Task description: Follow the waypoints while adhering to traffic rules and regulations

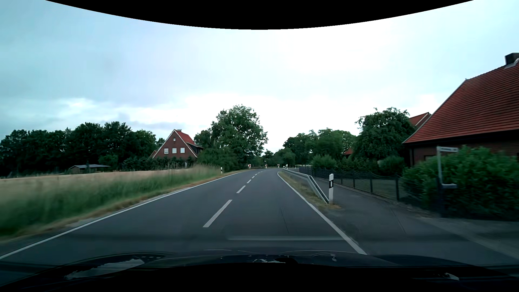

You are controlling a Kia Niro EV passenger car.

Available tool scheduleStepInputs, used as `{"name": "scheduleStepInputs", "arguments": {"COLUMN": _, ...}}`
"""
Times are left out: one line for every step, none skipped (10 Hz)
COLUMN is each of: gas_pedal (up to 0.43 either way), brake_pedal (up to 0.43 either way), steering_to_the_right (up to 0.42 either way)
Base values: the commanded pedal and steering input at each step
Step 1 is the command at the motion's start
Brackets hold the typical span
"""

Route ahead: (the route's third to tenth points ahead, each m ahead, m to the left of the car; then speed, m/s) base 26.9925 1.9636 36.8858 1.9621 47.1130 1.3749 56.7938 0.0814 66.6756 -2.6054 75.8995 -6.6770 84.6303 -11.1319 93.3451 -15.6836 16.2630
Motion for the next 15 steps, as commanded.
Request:
{"name": "scheduleStepInputs", "arguments": {"gas_pedal": 0.098, "brake_pedal": 0.0, "steering_to_the_right": -0.003}}
{"name": "scheduleStepInputs", "arguments": {"gas_pedal": 0.098, "brake_pedal": 0.0, "steering_to_the_right": -0.004}}
{"name": "scheduleStepInputs", "arguments": {"gas_pedal": 0.098, "brake_pedal": 0.0, "steering_to_the_right": -0.004}}
{"name": "scheduleStepInputs", "arguments": {"gas_pedal": 0.098, "brake_pedal": 0.0, "steering_to_the_right": -0.003}}
{"name": "scheduleStepInputs", "arguments": {"gas_pedal": 0.11, "brake_pedal": 0.0, "steering_to_the_right": -0.003}}
{"name": "scheduleStepInputs", "arguments": {"gas_pedal": 0.118, "brake_pedal": 0.0, "steering_to_the_right": -0.003}}
{"name": "scheduleStepInputs", "arguments": {"gas_pedal": 0.118, "brake_pedal": 0.0, "steering_to_the_right": -0.003}}
{"name": "scheduleStepInputs", "arguments": {"gas_pedal": 0.118, "brake_pedal": 0.0, "steering_to_the_right": -0.003}}
{"name": "scheduleStepInputs", "arguments": {"gas_pedal": 0.118, "brake_pedal": 0.0, "steering_to_the_right": -0.002}}
{"name": "scheduleStepInputs", "arguments": {"gas_pedal": 0.118, "brake_pedal": 0.0, "steering_to_the_right": 0.0}}
{"name": "scheduleStepInputs", "arguments": {"gas_pedal": 0.118, "brake_pedal": 0.0, "steering_to_the_right": 0.003}}
{"name": "scheduleStepInputs", "arguments": {"gas_pedal": 0.118, "brake_pedal": 0.0, "steering_to_the_right": 0.003}}
{"name": "scheduleStepInputs", "arguments": {"gas_pedal": 0.13, "brake_pedal": 0.0, "steering_to_the_right": 0.004}}
{"name": "scheduleStepInputs", "arguments": {"gas_pedal": 0.13, "brake_pedal": 0.0, "steering_to_the_right": 0.004}}
{"name": "scheduleStepInputs", "arguments": {"gas_pedal": 0.13, "brake_pedal": 0.0, "steering_to_the_right": 0.005}}
